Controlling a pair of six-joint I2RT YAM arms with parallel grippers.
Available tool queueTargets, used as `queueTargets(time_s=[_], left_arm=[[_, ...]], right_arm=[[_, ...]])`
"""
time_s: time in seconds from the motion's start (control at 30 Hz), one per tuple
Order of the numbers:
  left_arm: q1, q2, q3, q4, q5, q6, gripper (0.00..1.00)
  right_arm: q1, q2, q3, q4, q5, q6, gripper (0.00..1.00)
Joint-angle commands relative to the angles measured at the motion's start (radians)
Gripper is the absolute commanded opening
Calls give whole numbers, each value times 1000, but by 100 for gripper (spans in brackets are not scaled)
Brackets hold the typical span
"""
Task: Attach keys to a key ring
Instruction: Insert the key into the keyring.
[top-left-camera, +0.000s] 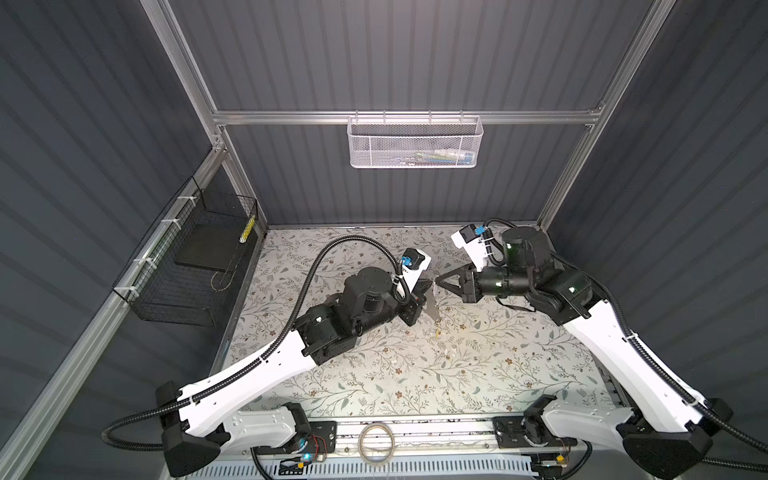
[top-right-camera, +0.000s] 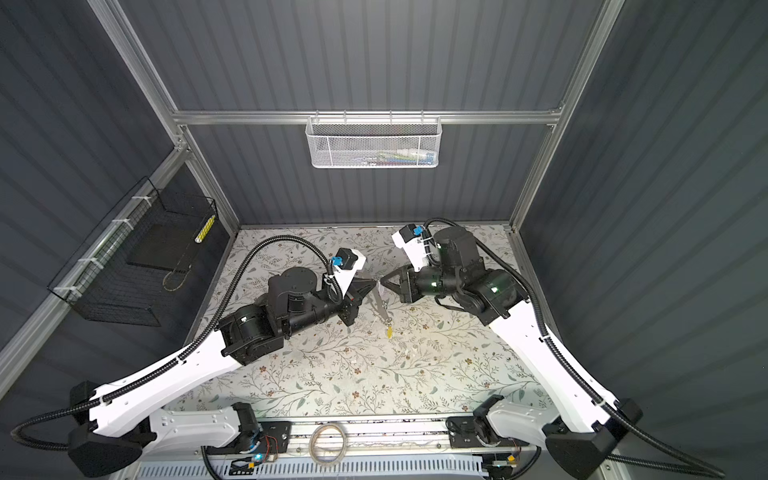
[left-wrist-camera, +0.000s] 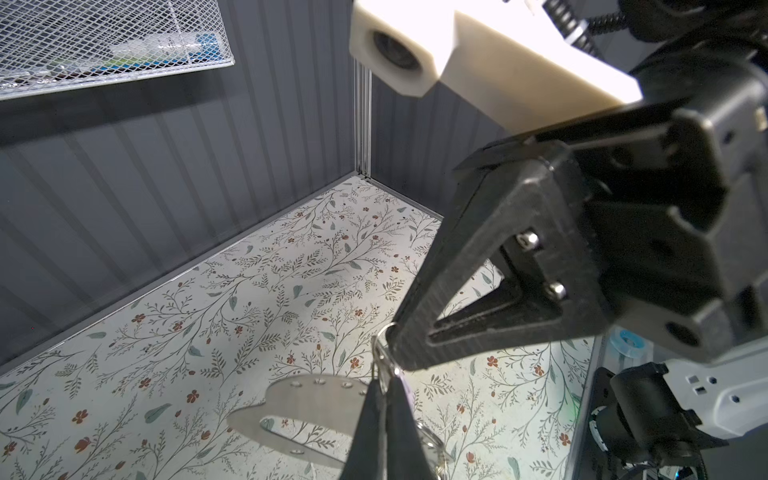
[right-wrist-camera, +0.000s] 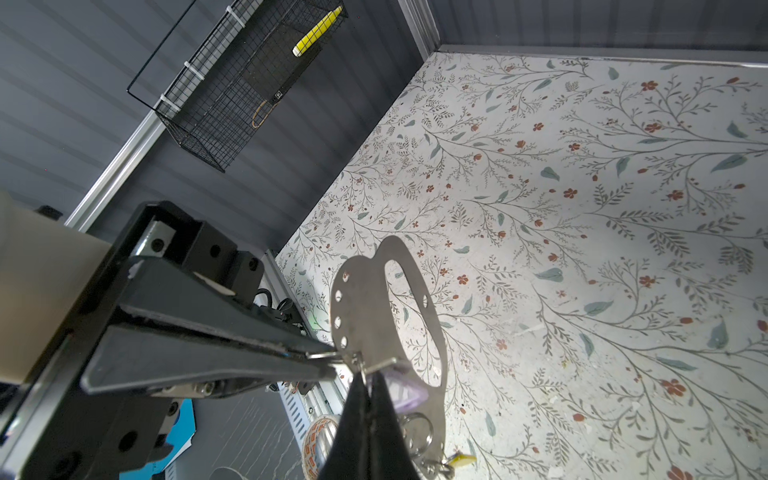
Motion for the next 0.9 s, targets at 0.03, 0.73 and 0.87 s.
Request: queueTargets(time_s=[0.03,0.73,0.87], left_arm=[[-44,-44,-11,74,180,37,0],[-49,-127,-97,209,-4,80,0],[-49,-133,-108,220,-51,73,0]], right_arm=[[-7,53,42,-6,114,27,0],[12,26,27,-94,134,70,0],[11,15,24,-97,137,72,0]])
